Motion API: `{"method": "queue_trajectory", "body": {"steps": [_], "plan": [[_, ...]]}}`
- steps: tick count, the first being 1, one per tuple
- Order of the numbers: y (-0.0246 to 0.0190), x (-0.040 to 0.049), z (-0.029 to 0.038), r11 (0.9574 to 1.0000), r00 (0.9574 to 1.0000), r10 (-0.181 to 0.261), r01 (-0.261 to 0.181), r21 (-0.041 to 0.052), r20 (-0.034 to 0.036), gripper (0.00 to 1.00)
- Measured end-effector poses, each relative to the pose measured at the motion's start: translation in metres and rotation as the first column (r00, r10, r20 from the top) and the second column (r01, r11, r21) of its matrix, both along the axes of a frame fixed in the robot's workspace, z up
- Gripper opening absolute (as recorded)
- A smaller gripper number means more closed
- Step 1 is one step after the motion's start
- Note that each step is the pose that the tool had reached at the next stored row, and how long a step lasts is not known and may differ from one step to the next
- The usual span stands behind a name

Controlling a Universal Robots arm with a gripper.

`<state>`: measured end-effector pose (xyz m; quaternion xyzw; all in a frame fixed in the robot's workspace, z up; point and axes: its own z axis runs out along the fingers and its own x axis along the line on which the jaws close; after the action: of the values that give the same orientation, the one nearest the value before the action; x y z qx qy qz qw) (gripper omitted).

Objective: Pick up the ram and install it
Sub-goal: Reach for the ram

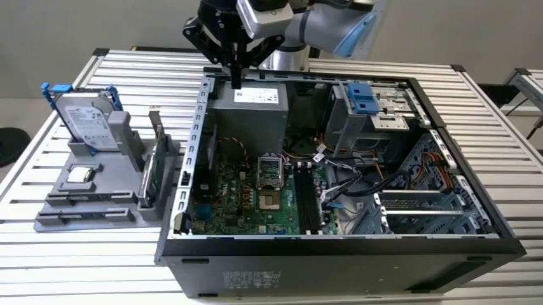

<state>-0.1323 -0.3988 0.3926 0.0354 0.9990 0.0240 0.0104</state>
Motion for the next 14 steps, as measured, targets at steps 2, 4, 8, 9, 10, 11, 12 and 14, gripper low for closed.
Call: {"method": "queue_trajectory", "body": {"steps": [2,4,8,9,10,11,12,14], "plan": [[-0.0001,-0.0024,0.0000,1.0000,1.0000,0.000,0.000,-0.0001,0.0000,0.00],[-0.0002,-0.0048,0.0000,1.0000,1.0000,0.000,0.000,0.0000,0.0000,0.00],[-0.0002,-0.0093,0.0000,1.0000,1.0000,0.000,0.000,0.0000,0.0000,0.00],[-0.0002,-0.0103,0.0000,1.0000,1.0000,0.000,0.000,0.0000,0.0000,0.00],[-0.0002,-0.0112,0.0000,1.0000,1.0000,0.000,0.000,-0.0001,0.0000,0.00],[-0.0002,-0.0121,0.0000,1.0000,1.0000,0.000,0.000,0.0000,0.0000,0.00],[-0.0002,-0.0129,0.0000,1.0000,1.0000,0.000,0.000,0.0001,0.0001,0.00],[-0.0002,-0.0143,0.0000,1.0000,1.0000,0.000,0.000,0.0000,0.0000,0.00]]}}
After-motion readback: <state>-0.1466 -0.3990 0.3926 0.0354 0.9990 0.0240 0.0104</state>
